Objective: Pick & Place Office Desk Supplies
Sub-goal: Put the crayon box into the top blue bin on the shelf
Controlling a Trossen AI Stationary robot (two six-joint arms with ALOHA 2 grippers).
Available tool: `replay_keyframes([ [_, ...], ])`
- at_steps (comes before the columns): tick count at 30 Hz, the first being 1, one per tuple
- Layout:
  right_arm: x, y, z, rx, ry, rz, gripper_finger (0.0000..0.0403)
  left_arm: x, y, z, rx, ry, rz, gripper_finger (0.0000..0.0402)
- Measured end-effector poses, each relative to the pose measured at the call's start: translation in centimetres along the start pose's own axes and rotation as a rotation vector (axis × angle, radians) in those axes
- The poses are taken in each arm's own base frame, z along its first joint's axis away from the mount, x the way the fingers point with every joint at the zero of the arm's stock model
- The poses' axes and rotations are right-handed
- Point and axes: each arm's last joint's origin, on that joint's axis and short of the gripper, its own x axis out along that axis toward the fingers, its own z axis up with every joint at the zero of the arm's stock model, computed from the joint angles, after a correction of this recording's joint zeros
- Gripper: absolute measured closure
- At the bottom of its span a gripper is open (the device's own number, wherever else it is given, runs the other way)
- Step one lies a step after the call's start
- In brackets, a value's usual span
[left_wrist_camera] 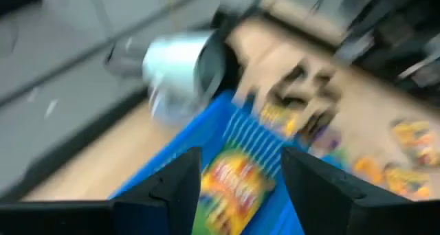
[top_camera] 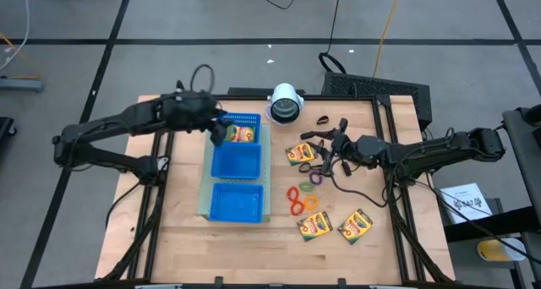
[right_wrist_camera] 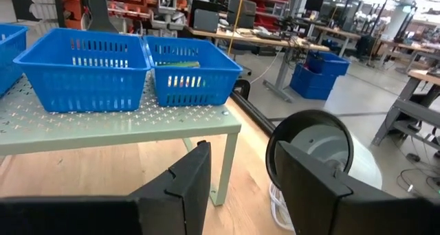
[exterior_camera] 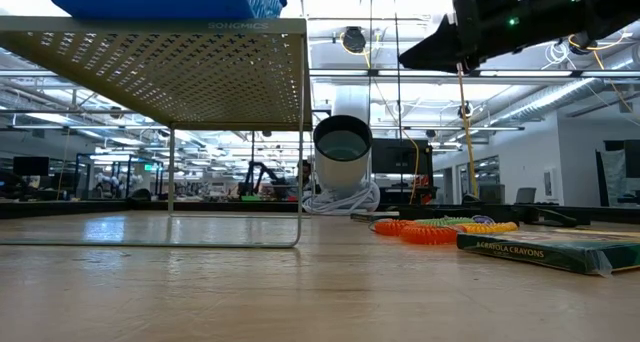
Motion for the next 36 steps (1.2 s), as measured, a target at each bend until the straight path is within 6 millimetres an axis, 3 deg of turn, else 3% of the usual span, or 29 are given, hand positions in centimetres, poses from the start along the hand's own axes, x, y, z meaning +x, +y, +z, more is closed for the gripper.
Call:
replay_keyframes([
  [4, -0.1, 0.0, -0.3, 0.053, 0.034, 0.013, 0.0252, -1.3, 0.0, -0.4, 0.028, -0.114, -0.043, 0.0198],
  [6, -0.3, 0.2, -0.5, 0.092, 0.069, 0.082, 0.0252, -1.2, 0.4, -1.7, 0.028, -0.136, -0.05, 0.0198],
  [10, -1.1, 0.8, -0.4, 0.187, 0.186, 0.367, 0.0252, -0.1, 1.2, -4.4, 0.032, -0.195, -0.112, 0.0203],
  [15, -2.6, 1.9, 0.1, 0.381, 0.355, 0.733, 0.0252, 0.4, 1.6, -6.0, 0.067, -0.313, -0.264, 0.0202],
  [18, -3.8, 2.4, -0.5, 0.516, 0.534, 0.855, 0.0252, 0.7, 1.6, -6.4, 0.079, -0.328, -0.287, 0.0198],
  [23, -5.9, 3.7, -2.5, 0.734, 0.971, 0.773, 0.0253, 1.0, 1.6, -6.3, 0.08, -0.33, -0.279, 0.0201],
  [27, -8.1, 5.3, -3.8, 0.782, 1.265, 0.678, 0.0265, 1.4, 1.5, -6.1, 0.076, -0.349, -0.27, 0.0204],
  [30, -9.5, 6.8, -3.8, 0.759, 1.326, 0.718, 0.0284, 1.7, 1.4, -5.9, 0.075, -0.359, -0.272, 0.0199],
  [36, -10.9, 8.6, -4.7, 0.654, 1.233, 0.687, 0.0322, 1.9, 1.3, -5.8, 0.074, -0.366, -0.274, 0.0195],
])
